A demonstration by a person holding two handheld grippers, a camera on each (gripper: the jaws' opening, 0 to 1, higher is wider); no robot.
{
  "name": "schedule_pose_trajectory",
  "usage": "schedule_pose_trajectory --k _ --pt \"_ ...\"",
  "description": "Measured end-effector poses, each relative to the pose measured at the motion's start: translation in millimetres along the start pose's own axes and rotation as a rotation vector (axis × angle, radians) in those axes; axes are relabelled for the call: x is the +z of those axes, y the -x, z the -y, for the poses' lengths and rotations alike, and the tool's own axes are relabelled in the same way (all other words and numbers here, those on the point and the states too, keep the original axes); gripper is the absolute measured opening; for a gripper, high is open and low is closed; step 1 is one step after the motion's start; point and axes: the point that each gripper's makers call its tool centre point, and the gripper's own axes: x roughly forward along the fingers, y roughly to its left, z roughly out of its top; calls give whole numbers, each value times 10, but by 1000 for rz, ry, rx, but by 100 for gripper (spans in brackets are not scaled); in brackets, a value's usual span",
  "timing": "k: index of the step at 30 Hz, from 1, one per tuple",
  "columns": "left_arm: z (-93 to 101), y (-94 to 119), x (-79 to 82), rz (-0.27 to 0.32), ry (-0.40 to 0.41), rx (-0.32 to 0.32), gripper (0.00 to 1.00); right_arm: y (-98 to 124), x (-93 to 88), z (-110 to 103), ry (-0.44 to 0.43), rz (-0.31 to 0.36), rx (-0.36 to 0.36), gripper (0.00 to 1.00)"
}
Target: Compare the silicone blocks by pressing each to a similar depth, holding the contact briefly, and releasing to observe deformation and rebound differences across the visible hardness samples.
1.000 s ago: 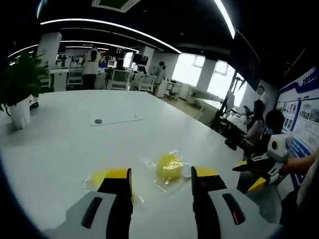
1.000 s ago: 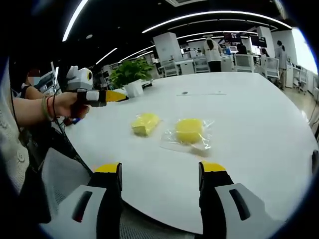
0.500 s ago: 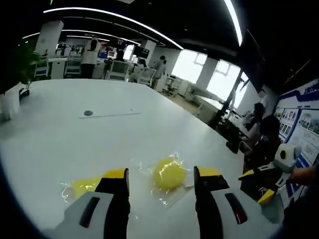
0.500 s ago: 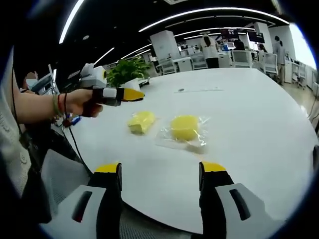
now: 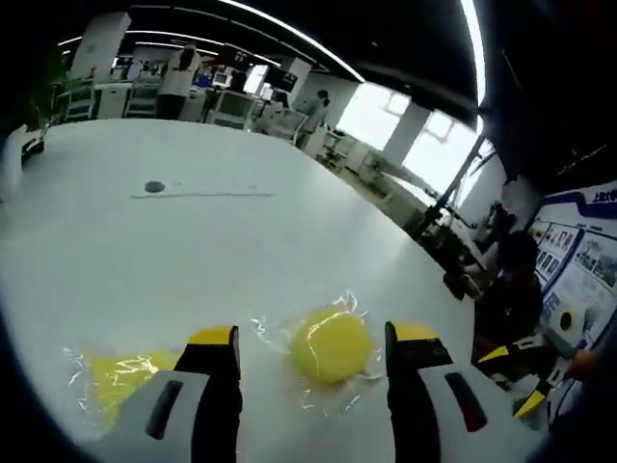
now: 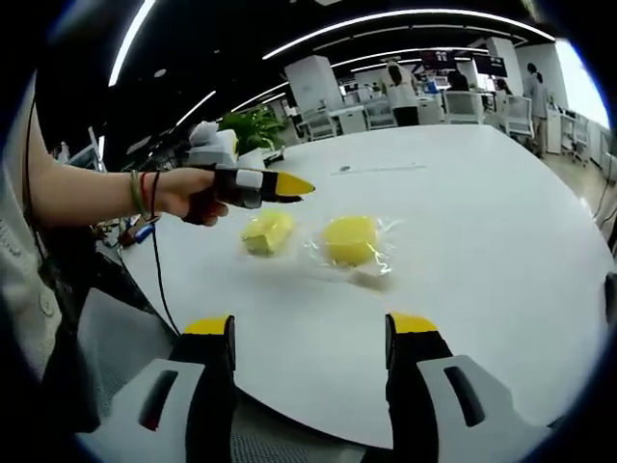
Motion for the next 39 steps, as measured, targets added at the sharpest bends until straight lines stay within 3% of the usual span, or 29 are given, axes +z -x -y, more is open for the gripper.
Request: schedule_pose_trajectory --k 7,13,23,29,35,39 --pt "-70 -212 -93 -24 103 5 61 13 -50 79 -28 -6 -22 58" --pt "-130 -364 -149 -58 181 29 66 20 -80 110 -37 -13 -30 58" --pt "-145 -579 -173 -91 292 23 57 -12 -115 151 -53 -18 -37 58" --pt "-208 -626 -139 -69 341 25 52 -18 -154 172 -59 -27 -36 57" --pt "-228 -673 -145 -75 370 15 42 -43 -131 196 -60 -21 -33 57" --pt "-246 -707 -202 -119 386 9 30 -58 -114 193 -54 -20 -27 57"
